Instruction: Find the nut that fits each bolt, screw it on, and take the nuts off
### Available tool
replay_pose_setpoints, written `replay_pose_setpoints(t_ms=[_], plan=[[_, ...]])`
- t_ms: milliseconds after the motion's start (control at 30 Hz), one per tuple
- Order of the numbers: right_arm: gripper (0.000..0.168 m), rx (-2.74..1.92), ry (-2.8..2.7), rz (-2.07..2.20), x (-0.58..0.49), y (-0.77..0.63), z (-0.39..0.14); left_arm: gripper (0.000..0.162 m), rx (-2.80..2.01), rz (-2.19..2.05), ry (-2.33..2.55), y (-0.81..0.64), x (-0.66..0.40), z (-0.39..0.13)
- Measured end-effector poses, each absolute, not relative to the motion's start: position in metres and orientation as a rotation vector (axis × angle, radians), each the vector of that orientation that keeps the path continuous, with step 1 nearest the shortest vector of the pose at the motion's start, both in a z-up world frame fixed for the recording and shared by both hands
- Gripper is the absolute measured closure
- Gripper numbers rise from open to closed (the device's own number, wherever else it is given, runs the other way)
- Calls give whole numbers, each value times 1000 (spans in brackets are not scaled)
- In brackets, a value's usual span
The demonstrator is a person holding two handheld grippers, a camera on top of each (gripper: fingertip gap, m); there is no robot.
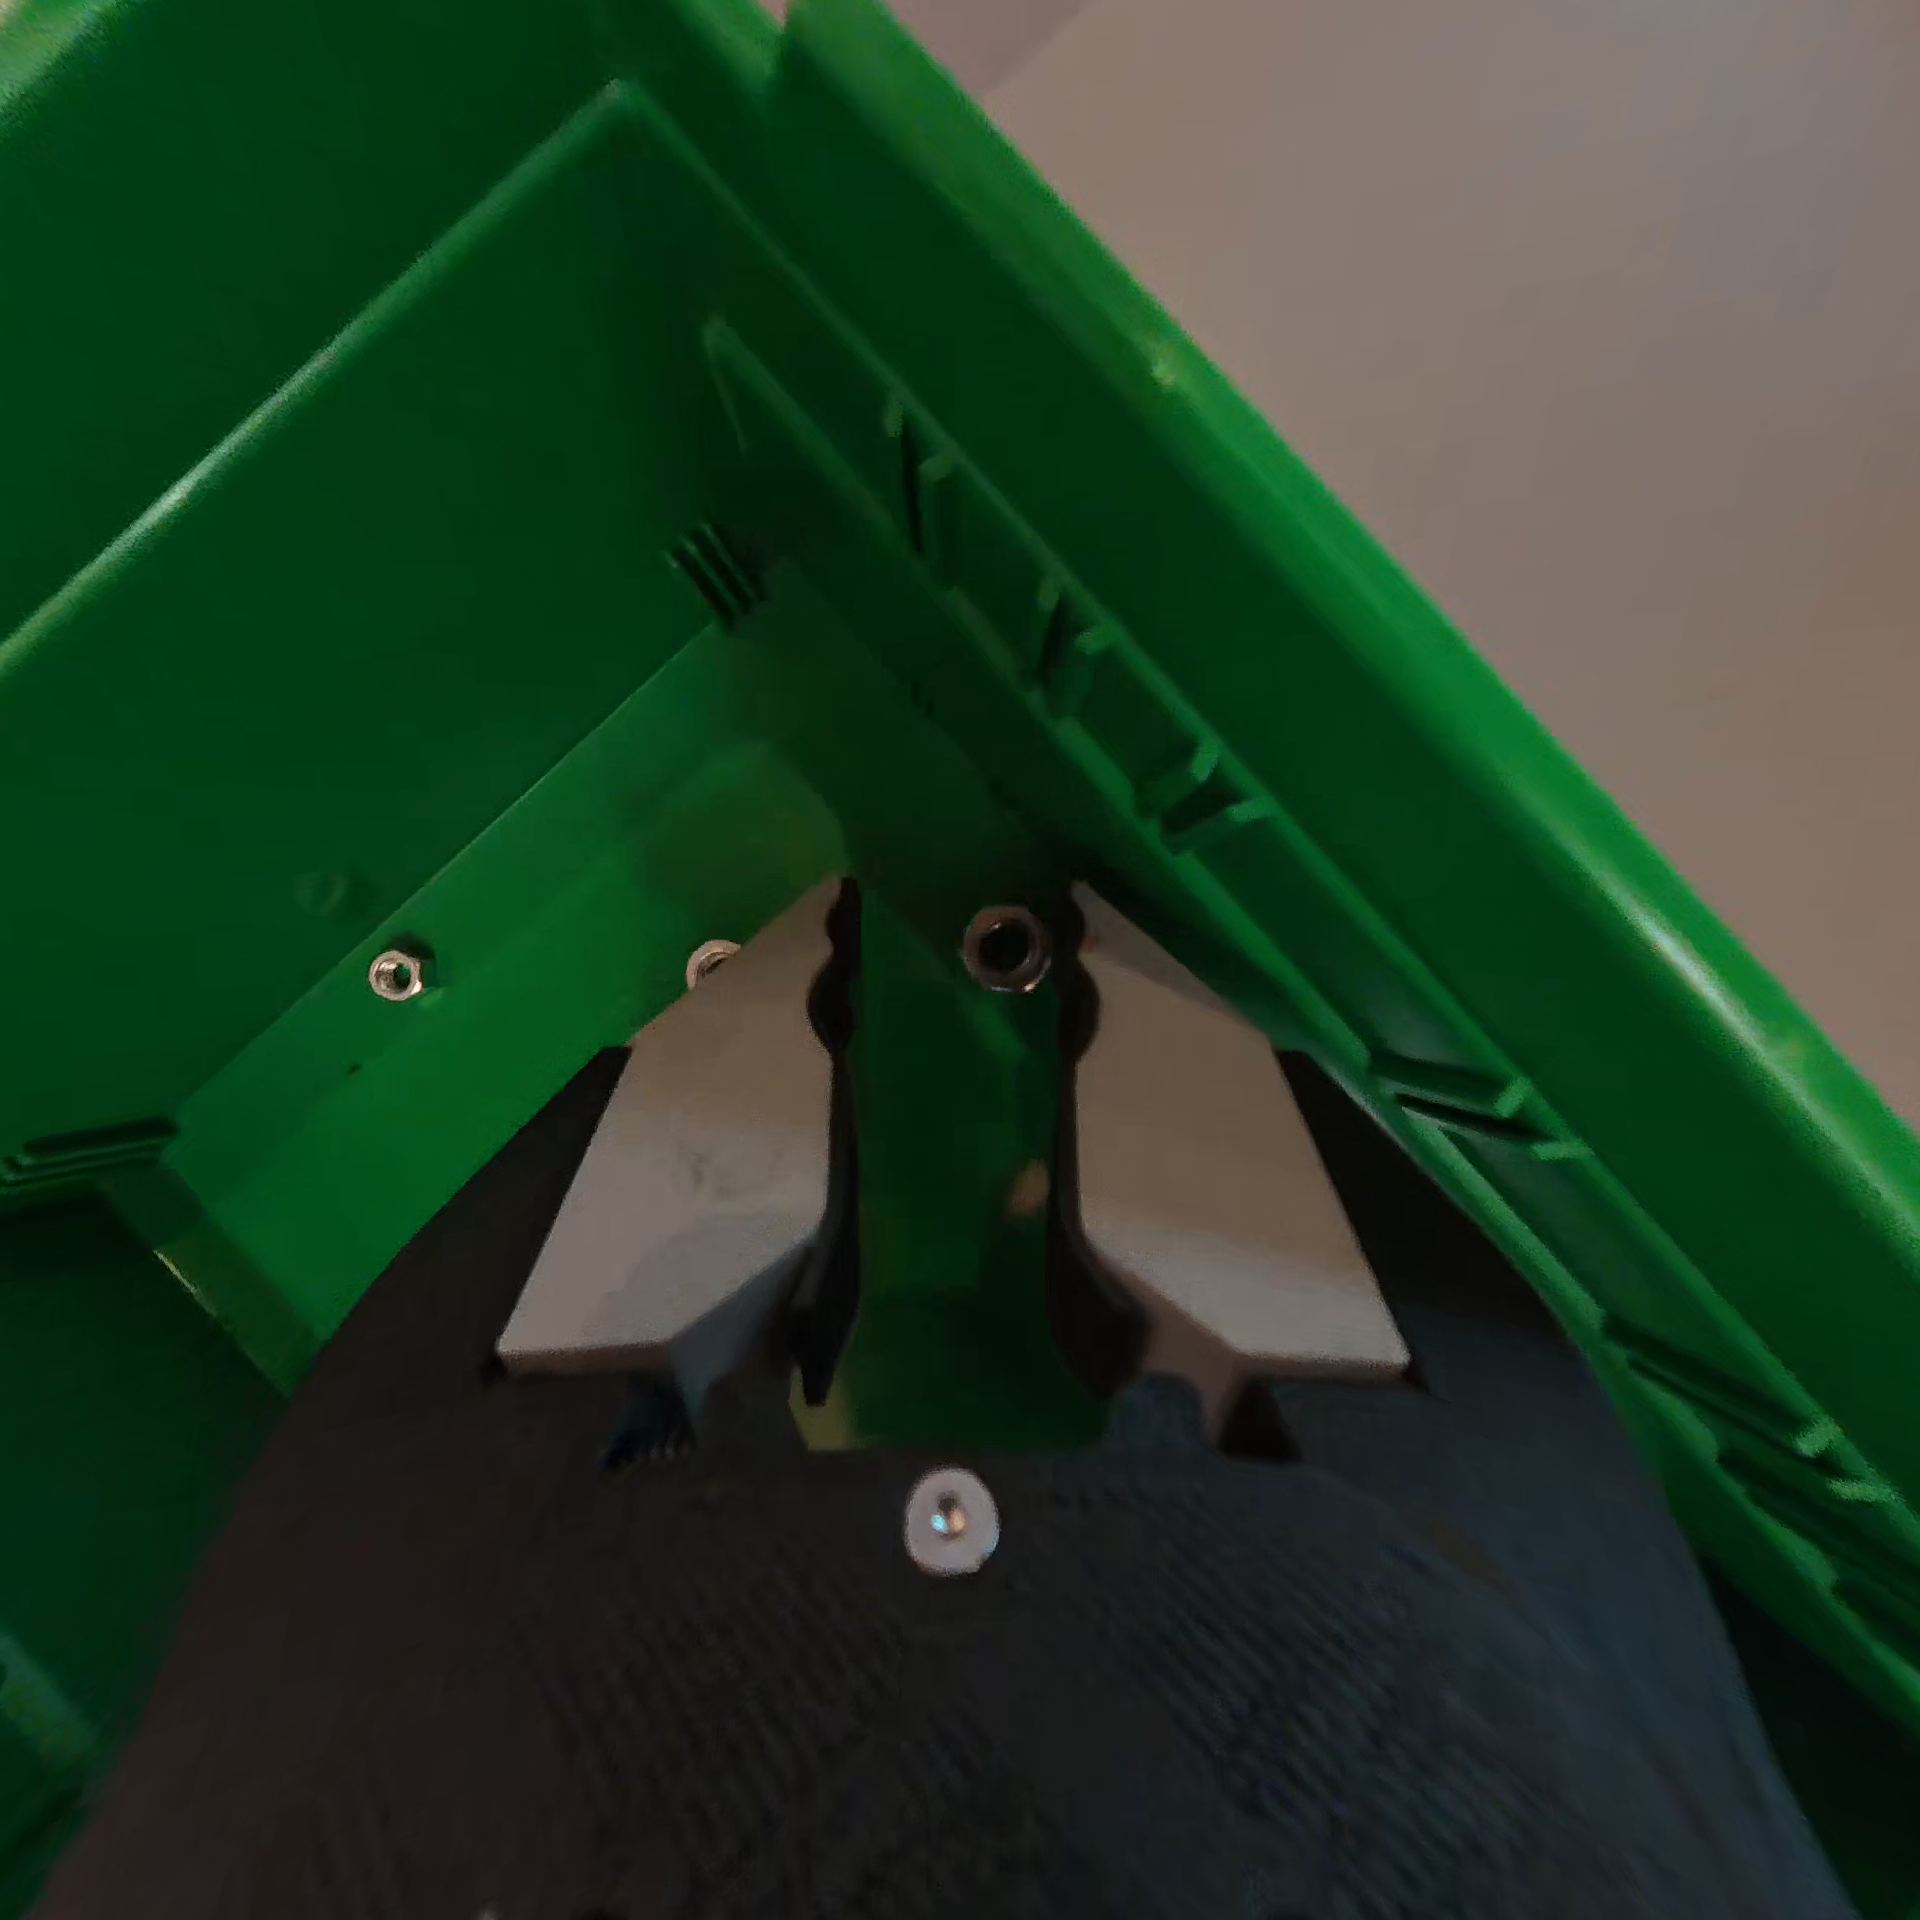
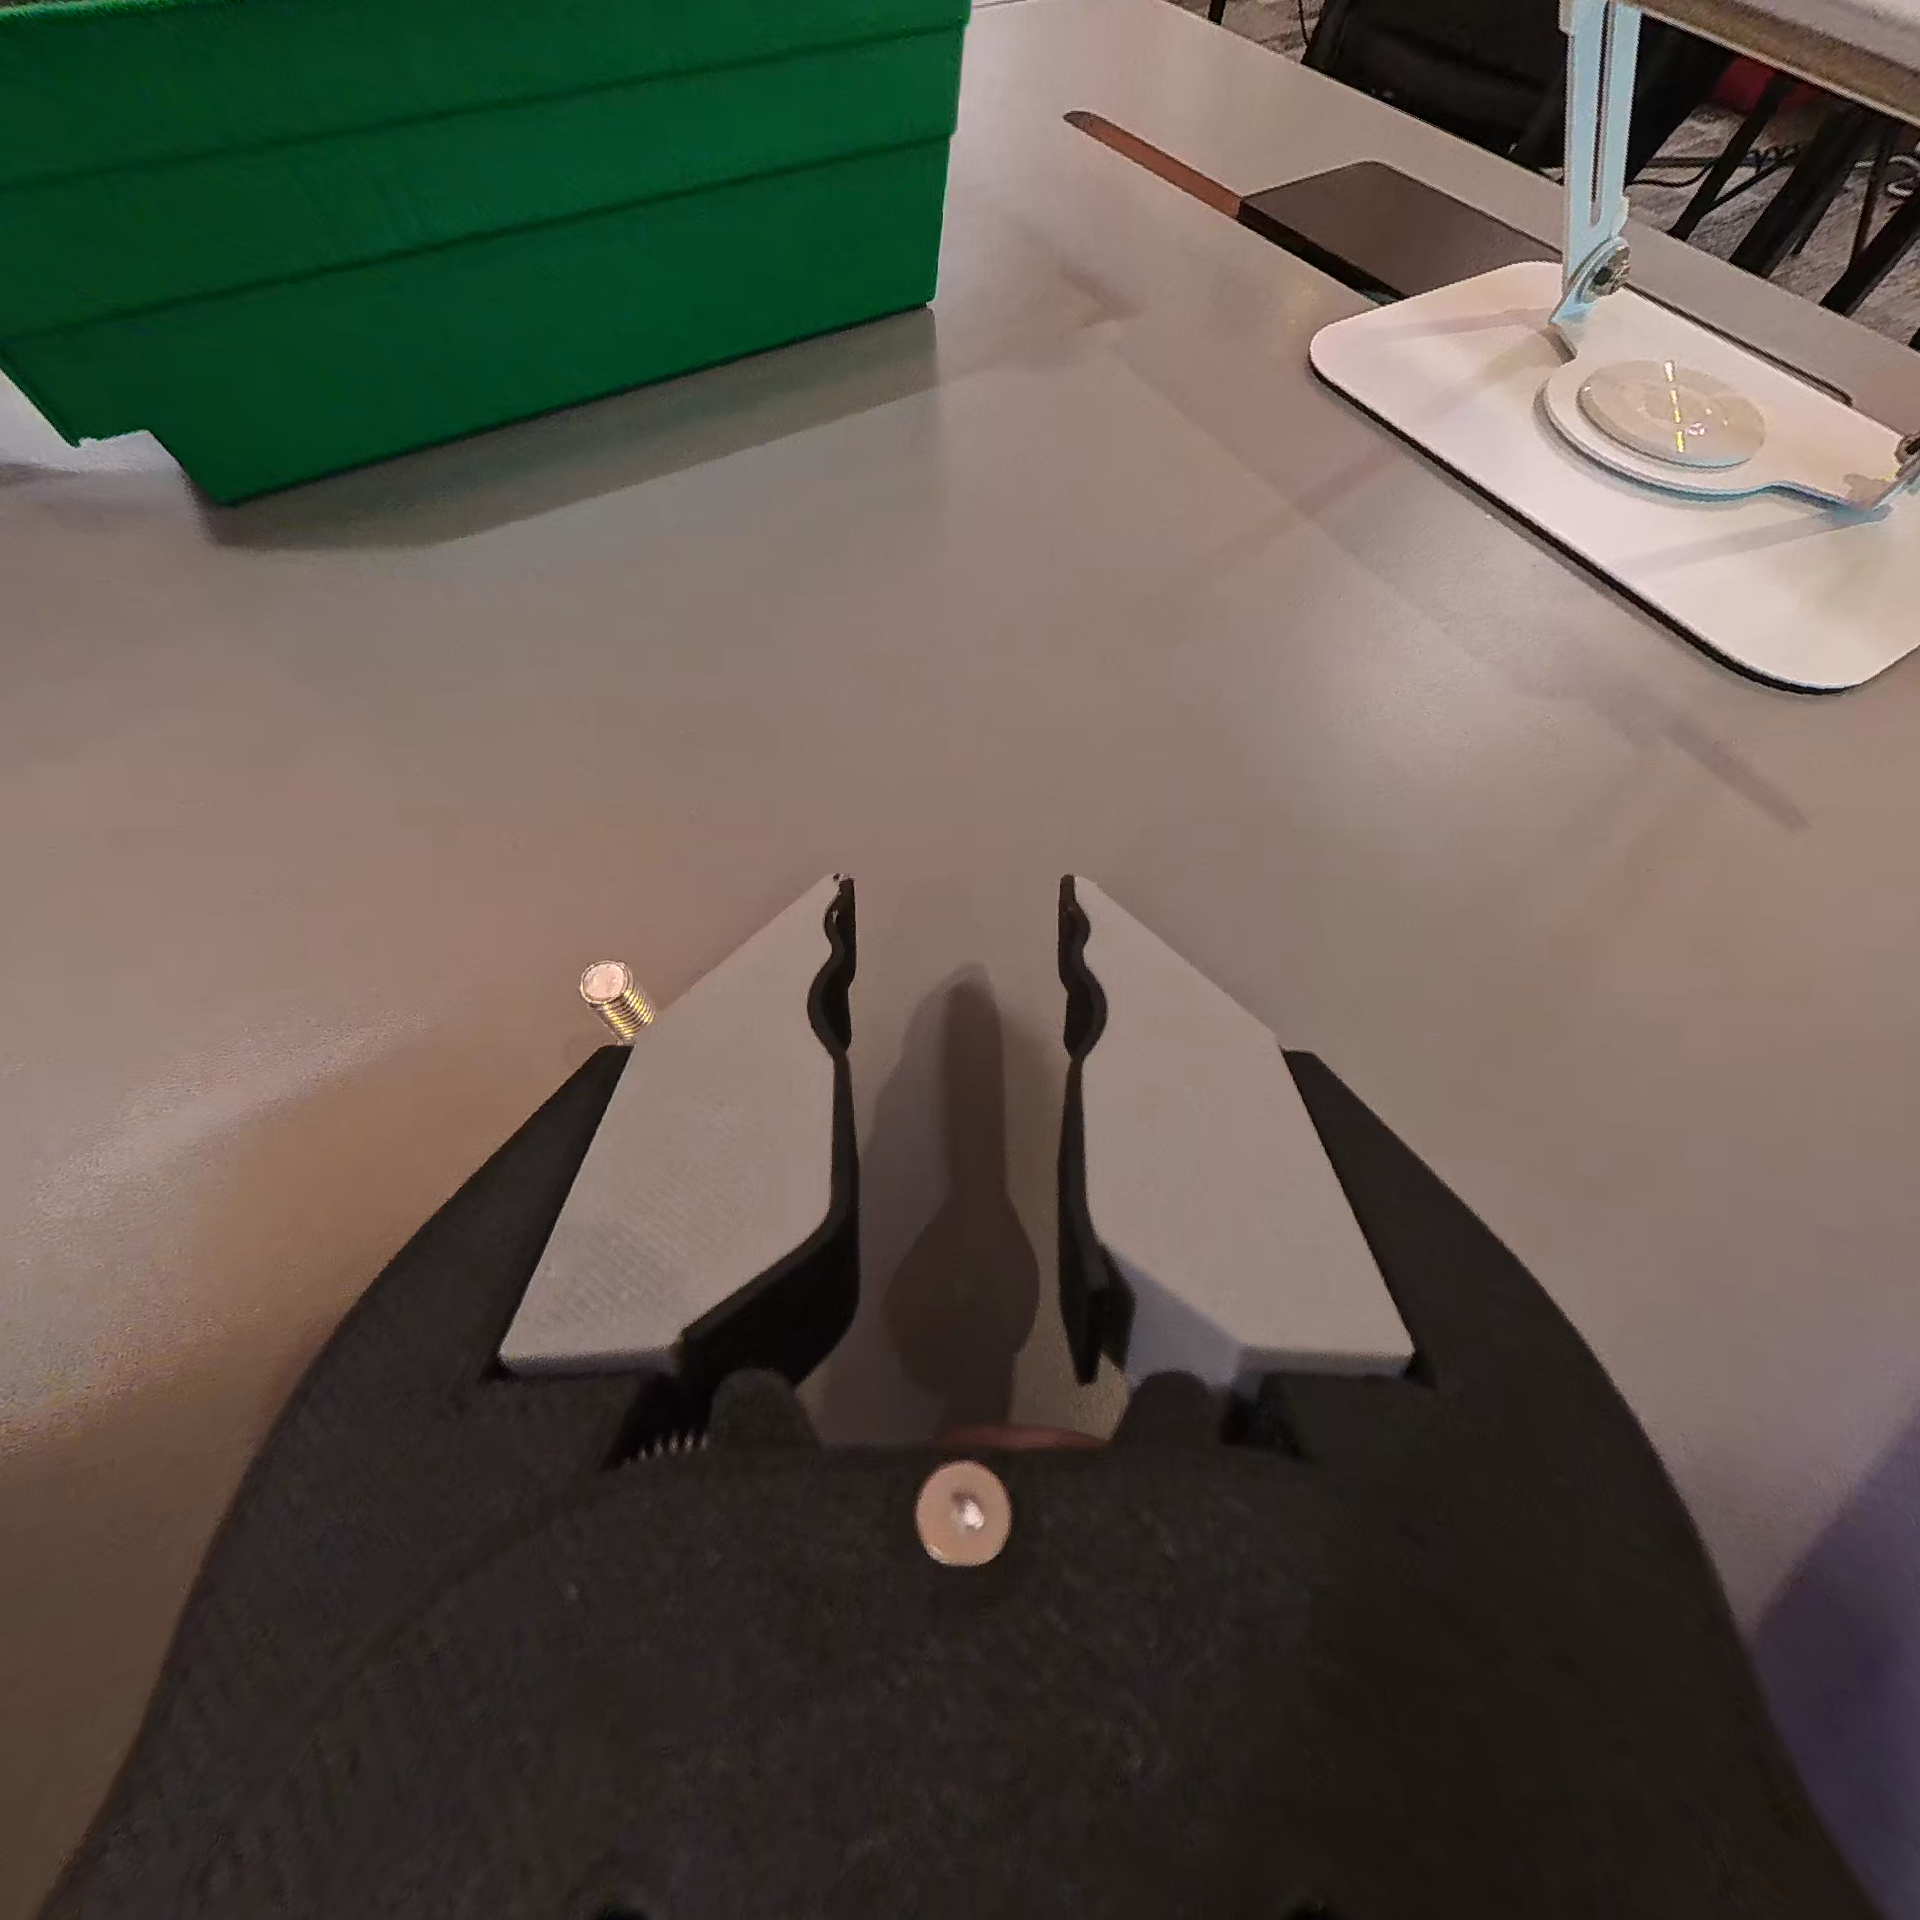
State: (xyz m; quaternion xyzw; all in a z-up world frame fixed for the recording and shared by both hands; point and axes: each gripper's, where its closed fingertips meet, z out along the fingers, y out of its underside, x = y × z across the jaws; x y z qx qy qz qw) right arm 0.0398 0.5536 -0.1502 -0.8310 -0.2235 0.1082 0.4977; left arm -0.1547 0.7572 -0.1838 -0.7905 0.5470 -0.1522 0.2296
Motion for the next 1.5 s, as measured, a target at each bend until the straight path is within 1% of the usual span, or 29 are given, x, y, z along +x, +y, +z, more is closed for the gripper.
replay_pose_setpoints(t_ms=[100,167,300,467,533,633,833,1033,1067,1133,1267,1367,1500], plan=[[133,-2007,-545,262,39,553,-150,127,-2171,-424,1506,756,-155,-184],[133,-2008,-548,263,39,553,-150,162,-2191,-393,1515,756,-159,-184],[134,-1991,-560,269,35,550,-148,162,-2196,-244,1518,760,-174,-177],[134,-1984,-600,270,27,545,-148,162,-2314,-253,1440,752,-201,-154],[134,-1986,-617,255,25,545,-150,149,-2337,-259,1413,752,-206,-152],[134,-1980,-616,245,25,545,-149,139,-2326,-248,1417,754,-206,-156],[134,-1968,-560,277,31,546,-144,139,-2350,-252,1465,755,-196,-176],[135,-1963,-551,278,31,546,-143,137,-2380,-281,1475,757,-189,-185],[135,-1967,-556,276,31,546,-144,138,-2387,-283,1474,757,-189,-185],[135,-1969,-561,273,31,546,-145,146,-2381,-268,1489,758,-189,-185],[135,-1960,-556,281,31,546,-143,146,-2381,-229,1504,758,-192,-185],[135,-1956,-552,284,31,546,-142,146,-2344,-177,1460,761,-200,-173],[135,-1948,-541,282,33,545,-141,146,-2226,-294,1370,743,-194,-125]])
